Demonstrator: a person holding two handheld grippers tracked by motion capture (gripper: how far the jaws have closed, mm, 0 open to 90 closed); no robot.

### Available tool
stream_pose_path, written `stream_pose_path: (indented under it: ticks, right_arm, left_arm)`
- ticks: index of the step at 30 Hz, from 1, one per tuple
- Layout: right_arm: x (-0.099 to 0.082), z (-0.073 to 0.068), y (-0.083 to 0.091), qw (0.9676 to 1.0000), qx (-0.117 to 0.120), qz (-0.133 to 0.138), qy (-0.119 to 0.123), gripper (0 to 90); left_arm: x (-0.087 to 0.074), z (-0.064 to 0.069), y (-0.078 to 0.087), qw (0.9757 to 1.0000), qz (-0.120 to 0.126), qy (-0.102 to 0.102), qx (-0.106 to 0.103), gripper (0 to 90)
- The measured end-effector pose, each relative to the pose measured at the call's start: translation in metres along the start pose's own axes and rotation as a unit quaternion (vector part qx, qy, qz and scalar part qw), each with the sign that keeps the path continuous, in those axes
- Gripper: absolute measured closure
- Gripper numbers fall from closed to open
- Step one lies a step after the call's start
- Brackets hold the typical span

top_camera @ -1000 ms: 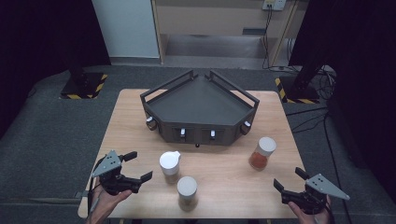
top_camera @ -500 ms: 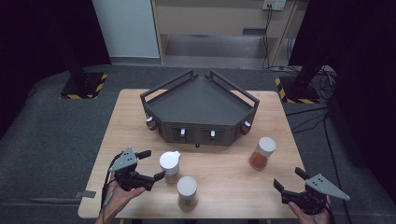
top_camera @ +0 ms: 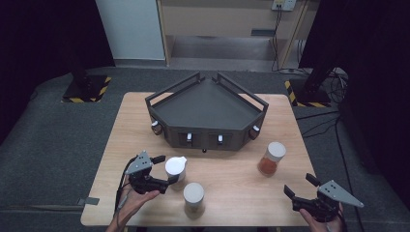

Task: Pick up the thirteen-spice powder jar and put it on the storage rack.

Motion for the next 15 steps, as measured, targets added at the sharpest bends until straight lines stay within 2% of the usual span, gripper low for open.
stream_pose_path:
  ticks: [8, 15]
  right_arm:
    - [0.0, 0.0, 0.0, 1.0, 0.0, 0.001, 0.0, 5.9]
    - [0.0, 0.0, 0.0, 1.0, 0.001, 0.002, -0.001, 6.0]
  left_arm:
    - [-0.003, 0.001, -0.009, 1.0, 0.002, -0.009, 0.003, 17.0]
    - [-0.008, 0.001, -0.012, 0.9995, 0.015, -0.028, -0.006, 28.4]
Point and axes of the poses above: each handheld gripper's, and its own axes: y roughly backward along the jaws, x roughly out of its top, z roughly to its right, the point moved 8 cm from there along -y, roughly forward along the jaws
